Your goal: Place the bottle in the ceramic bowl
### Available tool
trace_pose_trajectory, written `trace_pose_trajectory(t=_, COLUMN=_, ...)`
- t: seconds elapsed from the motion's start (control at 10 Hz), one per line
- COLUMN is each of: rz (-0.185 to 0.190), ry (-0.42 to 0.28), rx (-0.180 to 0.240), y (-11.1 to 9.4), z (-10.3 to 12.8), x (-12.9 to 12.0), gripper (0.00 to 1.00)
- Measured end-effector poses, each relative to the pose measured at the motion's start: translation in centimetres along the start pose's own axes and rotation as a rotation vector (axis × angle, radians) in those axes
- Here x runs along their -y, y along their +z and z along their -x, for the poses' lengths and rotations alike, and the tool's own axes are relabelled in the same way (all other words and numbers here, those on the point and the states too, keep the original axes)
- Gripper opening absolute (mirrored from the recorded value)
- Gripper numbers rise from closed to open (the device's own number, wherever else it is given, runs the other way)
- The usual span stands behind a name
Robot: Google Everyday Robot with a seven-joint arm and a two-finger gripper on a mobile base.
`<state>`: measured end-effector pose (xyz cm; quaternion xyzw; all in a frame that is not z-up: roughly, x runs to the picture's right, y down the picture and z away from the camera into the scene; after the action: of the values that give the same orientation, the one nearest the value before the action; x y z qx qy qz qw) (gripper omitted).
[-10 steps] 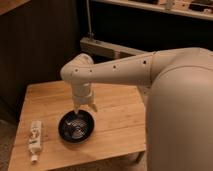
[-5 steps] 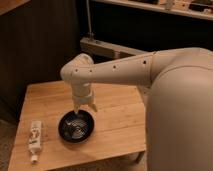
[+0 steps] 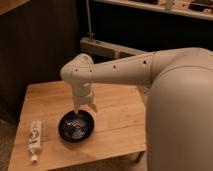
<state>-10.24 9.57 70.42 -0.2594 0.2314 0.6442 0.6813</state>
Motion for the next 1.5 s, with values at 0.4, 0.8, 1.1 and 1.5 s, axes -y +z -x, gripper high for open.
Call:
trace_pose_trajectory(t=0.4, rz=0.000, ry=0.000, rx=-0.001, y=0.0, z=0.0, x=0.0, gripper=0.65)
trace_pose_trajectory(t=0.8, rz=0.000, ry=0.000, rx=-0.001, y=0.0, z=0.0, x=0.0, gripper=0.65)
trace_pose_trajectory(t=1.1, rz=0.000, ry=0.000, rx=0.000, y=0.0, z=0.0, x=0.0, gripper=0.65)
trace_pose_trajectory(t=1.5, rz=0.080, ry=-0.075, rx=0.073, y=-3.2, z=4.1, x=-0.9, gripper=0.65)
